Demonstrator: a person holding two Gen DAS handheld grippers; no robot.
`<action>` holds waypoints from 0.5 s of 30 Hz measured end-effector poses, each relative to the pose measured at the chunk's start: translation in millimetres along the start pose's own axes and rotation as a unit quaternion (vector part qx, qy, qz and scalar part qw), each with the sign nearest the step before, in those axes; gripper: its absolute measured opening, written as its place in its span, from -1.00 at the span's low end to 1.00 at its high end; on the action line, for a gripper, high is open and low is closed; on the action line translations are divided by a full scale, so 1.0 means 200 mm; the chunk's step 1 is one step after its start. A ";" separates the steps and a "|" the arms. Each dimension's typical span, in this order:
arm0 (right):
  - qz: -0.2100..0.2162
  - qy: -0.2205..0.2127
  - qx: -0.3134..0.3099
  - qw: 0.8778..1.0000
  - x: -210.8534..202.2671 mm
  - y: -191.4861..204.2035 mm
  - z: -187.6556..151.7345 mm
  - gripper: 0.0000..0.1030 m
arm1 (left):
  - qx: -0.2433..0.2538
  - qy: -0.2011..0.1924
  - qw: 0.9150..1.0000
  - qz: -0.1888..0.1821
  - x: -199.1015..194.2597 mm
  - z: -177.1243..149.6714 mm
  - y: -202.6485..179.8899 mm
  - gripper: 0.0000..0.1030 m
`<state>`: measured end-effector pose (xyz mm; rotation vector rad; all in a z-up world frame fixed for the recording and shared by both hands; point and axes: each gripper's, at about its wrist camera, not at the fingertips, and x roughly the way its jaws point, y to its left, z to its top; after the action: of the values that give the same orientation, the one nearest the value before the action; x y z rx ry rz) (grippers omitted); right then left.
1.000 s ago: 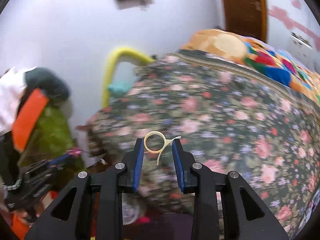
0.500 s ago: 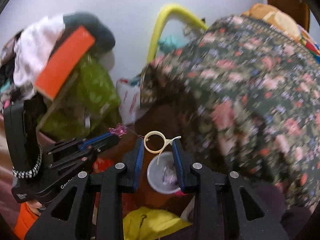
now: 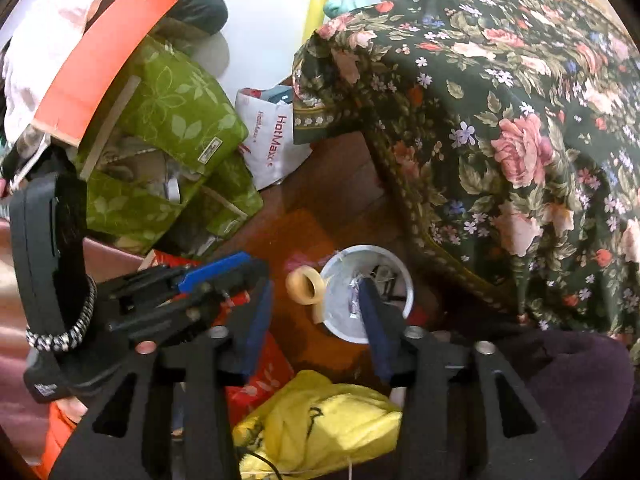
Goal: Collect trash
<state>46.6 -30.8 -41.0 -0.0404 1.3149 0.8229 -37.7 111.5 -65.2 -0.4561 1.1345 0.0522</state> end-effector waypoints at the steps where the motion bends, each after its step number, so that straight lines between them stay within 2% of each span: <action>1: -0.005 -0.003 0.001 1.000 -0.01 0.00 0.00 -0.03 | 0.007 -0.005 1.000 0.005 -0.01 0.00 -0.01 -0.33; 4: -0.022 -0.022 -0.002 1.000 -0.06 0.00 -0.01 -0.03 | 0.021 -0.022 0.999 0.022 -0.05 0.00 -0.03 -0.32; 8: -0.052 -0.088 -0.007 0.995 -0.24 0.02 -0.04 -0.03 | 0.036 -0.056 0.998 0.022 -0.16 0.01 -0.09 -0.32; 11: -0.081 -0.162 -0.012 0.983 -0.43 0.06 -0.08 -0.03 | 0.058 -0.107 0.992 0.020 -0.31 0.03 -0.17 -0.32; 15: -0.120 -0.265 -0.011 0.957 -0.72 0.12 -0.18 -0.03 | 0.091 -0.182 0.979 0.002 -0.54 0.02 -0.31 -0.32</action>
<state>-0.5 -103.3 82.3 0.0034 0.7738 0.5851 -65.1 77.5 51.4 -0.2671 0.7714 0.0336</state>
